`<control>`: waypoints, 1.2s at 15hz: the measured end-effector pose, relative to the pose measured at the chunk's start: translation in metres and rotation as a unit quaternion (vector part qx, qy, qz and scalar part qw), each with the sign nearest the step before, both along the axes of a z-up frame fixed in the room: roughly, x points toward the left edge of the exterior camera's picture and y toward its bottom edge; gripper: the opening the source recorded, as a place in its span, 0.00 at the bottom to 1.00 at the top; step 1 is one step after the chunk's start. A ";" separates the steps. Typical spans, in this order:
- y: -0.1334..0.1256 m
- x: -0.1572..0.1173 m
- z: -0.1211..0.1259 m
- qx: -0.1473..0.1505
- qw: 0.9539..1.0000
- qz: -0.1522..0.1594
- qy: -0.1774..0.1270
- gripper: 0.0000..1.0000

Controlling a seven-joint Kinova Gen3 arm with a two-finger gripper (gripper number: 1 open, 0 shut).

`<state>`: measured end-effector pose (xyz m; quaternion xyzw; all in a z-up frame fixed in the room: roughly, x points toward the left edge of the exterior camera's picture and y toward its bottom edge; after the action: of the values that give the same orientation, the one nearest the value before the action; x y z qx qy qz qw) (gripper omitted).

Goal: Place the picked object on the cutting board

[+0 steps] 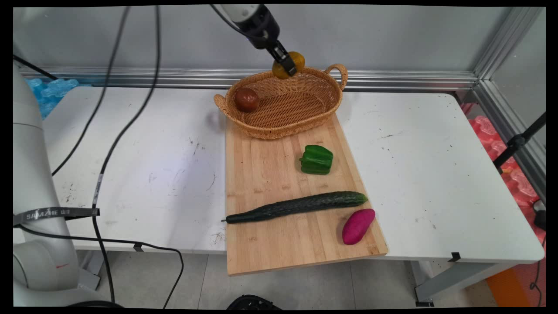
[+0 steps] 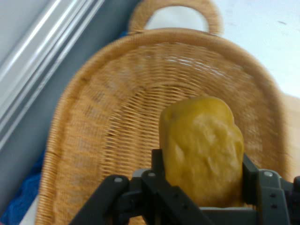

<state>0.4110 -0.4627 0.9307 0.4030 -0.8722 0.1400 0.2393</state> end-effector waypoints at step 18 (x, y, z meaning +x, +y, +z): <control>0.149 0.036 0.018 0.026 0.953 -0.303 -0.020 0.00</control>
<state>0.4467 -0.3135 0.9487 0.1234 -0.9611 0.0464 0.2428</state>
